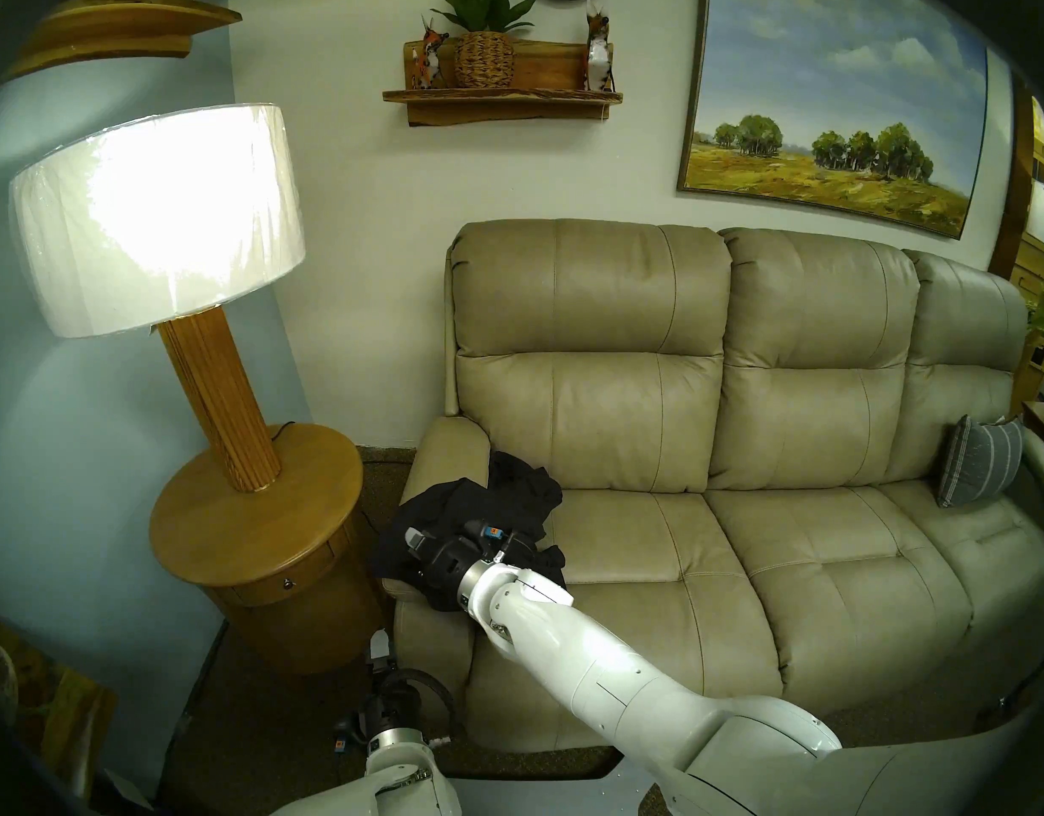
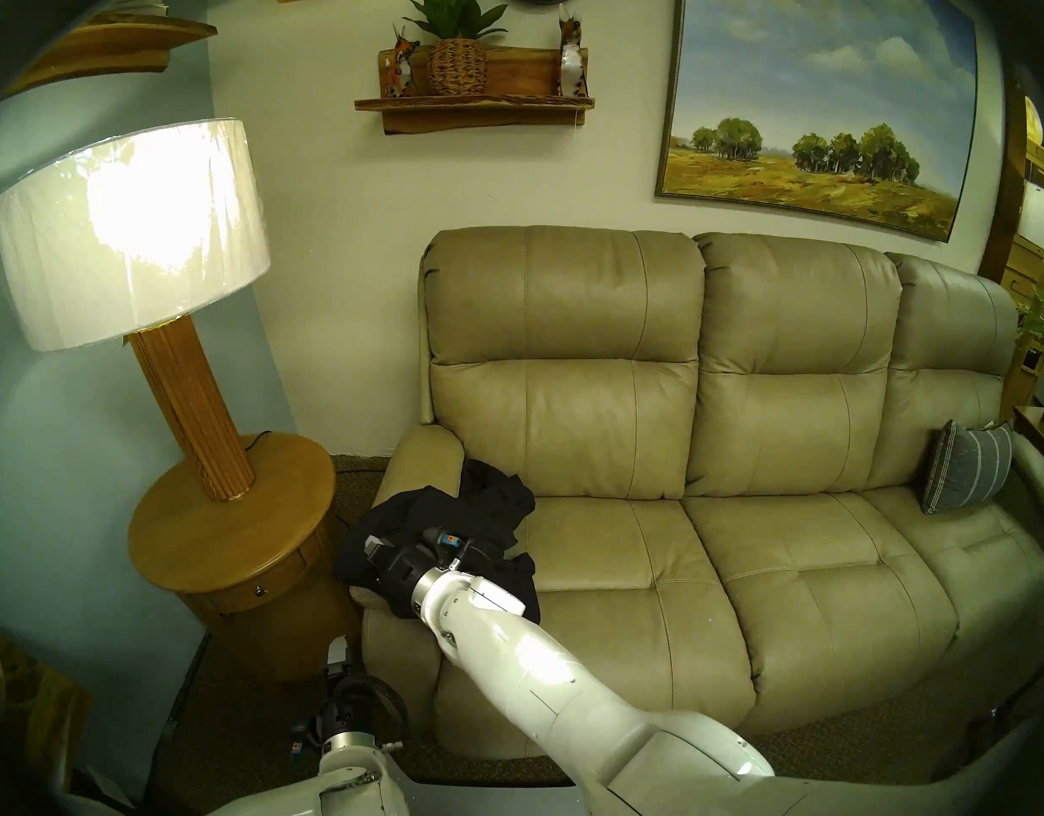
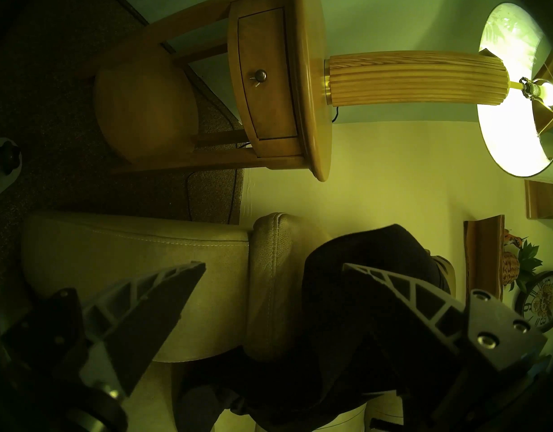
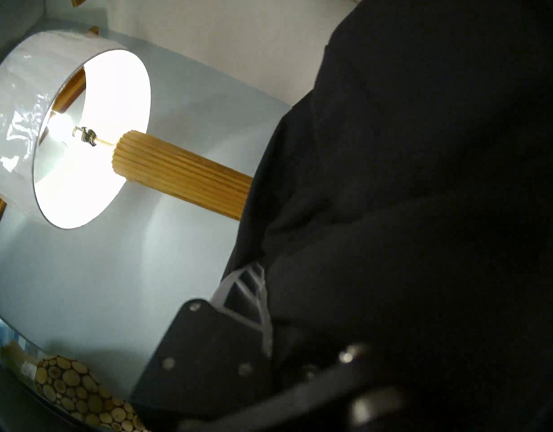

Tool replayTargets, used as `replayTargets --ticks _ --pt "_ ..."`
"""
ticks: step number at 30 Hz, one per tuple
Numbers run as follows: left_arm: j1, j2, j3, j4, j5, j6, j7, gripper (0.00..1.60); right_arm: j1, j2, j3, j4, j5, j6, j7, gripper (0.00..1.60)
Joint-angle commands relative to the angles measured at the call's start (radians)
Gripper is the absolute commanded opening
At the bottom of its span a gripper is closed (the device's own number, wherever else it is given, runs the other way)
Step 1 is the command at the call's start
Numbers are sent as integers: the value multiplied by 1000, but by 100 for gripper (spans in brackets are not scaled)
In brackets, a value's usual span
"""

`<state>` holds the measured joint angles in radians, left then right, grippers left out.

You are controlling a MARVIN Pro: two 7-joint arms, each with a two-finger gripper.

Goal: Drape jacket on sofa arm

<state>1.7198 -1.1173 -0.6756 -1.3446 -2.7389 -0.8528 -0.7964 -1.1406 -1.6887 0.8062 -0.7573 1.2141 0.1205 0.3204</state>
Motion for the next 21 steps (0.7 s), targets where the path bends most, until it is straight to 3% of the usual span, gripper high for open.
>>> replayTargets --ticks 1,5,6,7,9,10,15,21 --pt "-1 0 0 -4 3 0 -4 160 109 -106 -94 -4 0 18 -67 0" --pt "-1 0 0 -4 3 0 -3 160 140 -131 -139 55 3 22 -133 0" --pt "-1 0 0 -4 3 0 -3 160 142 -131 -151 64 3 21 -146 58" --pt "-1 0 -1 -4 4 0 -3 160 151 -142 -157 78 6 21 -160 102" --pt "-1 0 -1 -4 4 0 -2 160 168 -162 -176 107 15 23 -191 102" --pt "0 0 -1 -5 4 0 -2 160 176 -165 -180 119 22 23 -200 160" --pt "0 0 -1 -6 6 0 -3 160 198 -193 -171 177 53 8 -234 160" --pt "2 0 -2 -8 8 0 -6 160 240 -205 -96 270 71 -59 -257 160"
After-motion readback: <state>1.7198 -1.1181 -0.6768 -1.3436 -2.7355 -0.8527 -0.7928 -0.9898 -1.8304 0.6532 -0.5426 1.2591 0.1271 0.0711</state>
